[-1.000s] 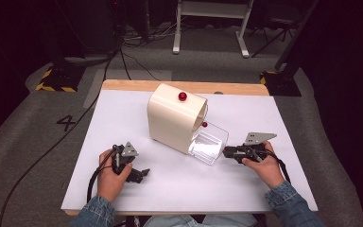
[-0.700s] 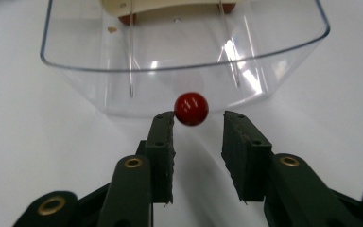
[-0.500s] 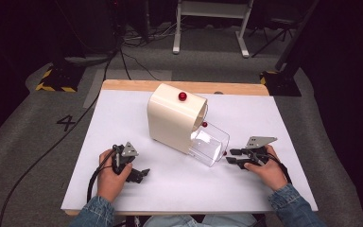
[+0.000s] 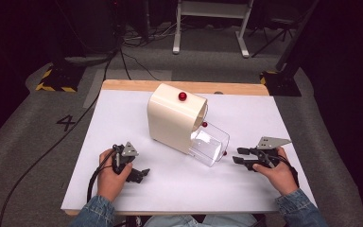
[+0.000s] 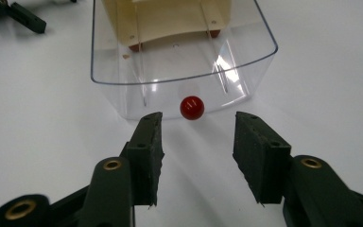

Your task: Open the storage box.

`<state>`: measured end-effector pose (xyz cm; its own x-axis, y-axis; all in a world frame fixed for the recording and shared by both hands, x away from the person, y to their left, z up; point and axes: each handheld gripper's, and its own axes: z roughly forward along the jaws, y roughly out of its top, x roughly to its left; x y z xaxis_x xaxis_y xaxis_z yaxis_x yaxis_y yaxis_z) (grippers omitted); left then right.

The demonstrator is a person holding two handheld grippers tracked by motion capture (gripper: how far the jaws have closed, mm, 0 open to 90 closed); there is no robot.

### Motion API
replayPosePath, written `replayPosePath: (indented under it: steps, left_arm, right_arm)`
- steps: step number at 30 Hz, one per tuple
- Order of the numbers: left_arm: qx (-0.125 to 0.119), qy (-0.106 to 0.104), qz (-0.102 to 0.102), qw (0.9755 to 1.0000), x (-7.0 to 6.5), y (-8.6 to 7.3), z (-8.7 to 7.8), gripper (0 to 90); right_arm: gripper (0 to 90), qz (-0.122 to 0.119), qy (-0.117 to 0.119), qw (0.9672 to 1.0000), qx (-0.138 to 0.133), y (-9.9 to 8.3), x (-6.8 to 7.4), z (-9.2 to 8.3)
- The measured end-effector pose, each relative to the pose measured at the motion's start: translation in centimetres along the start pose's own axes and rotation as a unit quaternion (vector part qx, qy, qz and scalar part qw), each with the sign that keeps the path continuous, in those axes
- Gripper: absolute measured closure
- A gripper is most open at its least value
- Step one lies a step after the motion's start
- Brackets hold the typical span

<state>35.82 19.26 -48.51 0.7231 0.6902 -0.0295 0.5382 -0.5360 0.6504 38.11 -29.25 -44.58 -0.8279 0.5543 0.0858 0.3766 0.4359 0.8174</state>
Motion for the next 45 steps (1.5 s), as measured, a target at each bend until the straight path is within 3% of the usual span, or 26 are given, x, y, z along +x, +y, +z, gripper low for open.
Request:
replayPosePath:
  steps: [4,19,25,32,36,45]
  left_arm:
    - [0.000,0.000,0.000,1.0000,0.0,0.0,0.0,0.0]
    - [0.000,0.000,0.000,1.0000,0.0,0.0,0.0,0.0]
    - [-0.002,0.002,0.002,1.0000,0.0,-0.1,0.0,0.0]
    - [-0.004,0.002,0.000,1.0000,-0.1,-0.1,0.0,0.0]
    - [-0.004,0.002,-0.001,1.0000,-0.1,-0.1,0.0,0.0]
    - [-0.005,0.002,0.000,1.0000,-0.1,-0.1,0.0,0.0]
  right_arm:
    - [53.4,0.002,-0.001,0.9999,-0.012,0.6,0.1,-0.6]
    - [53.5,-0.017,0.004,0.9986,-0.049,6.4,0.8,-2.0]
    - [52.1,-0.021,0.006,0.9980,-0.060,8.4,0.7,-0.8]
    - [55.8,-0.033,0.025,0.9972,-0.062,10.1,0.4,2.4]
    - [58.8,-0.042,0.014,0.9969,-0.066,10.8,0.3,3.9]
    - [64.9,-0.047,0.039,0.9955,-0.073,11.3,0.4,5.8]
